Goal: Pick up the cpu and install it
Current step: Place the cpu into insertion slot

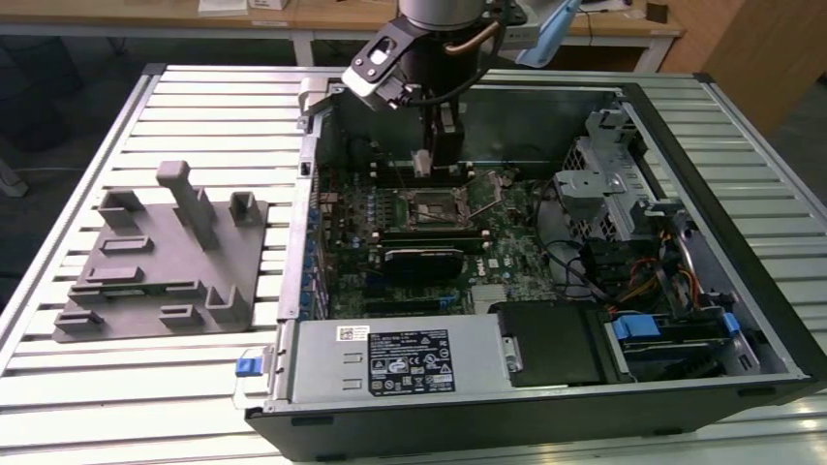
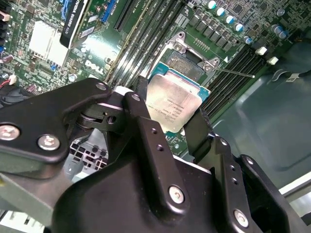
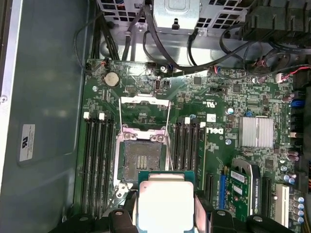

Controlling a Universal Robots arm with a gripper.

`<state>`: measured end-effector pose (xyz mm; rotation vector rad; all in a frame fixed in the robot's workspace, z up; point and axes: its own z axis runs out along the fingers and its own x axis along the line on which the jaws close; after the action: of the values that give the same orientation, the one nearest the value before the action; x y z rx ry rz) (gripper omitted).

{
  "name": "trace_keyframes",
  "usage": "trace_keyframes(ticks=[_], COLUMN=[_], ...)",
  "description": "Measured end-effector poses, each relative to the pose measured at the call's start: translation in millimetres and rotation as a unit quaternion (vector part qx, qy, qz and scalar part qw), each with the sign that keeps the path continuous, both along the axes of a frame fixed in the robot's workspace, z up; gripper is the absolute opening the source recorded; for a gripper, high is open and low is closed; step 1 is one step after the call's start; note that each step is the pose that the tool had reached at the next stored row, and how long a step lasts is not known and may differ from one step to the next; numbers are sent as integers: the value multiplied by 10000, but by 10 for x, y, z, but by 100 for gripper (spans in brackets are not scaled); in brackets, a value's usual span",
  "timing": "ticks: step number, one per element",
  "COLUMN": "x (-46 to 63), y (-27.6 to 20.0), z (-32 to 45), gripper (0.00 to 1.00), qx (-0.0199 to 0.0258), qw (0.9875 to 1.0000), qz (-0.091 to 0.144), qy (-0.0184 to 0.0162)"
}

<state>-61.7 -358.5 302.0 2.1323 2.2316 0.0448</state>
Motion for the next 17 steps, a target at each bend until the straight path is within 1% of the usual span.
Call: trace_keyframes(ticks=[6,17], x=[21,84], y=[19,69], z=[-36,-88], gripper=[55,55], qx=[1,1], qw=[10000,10000], qz=[1,1], qy=[0,0])
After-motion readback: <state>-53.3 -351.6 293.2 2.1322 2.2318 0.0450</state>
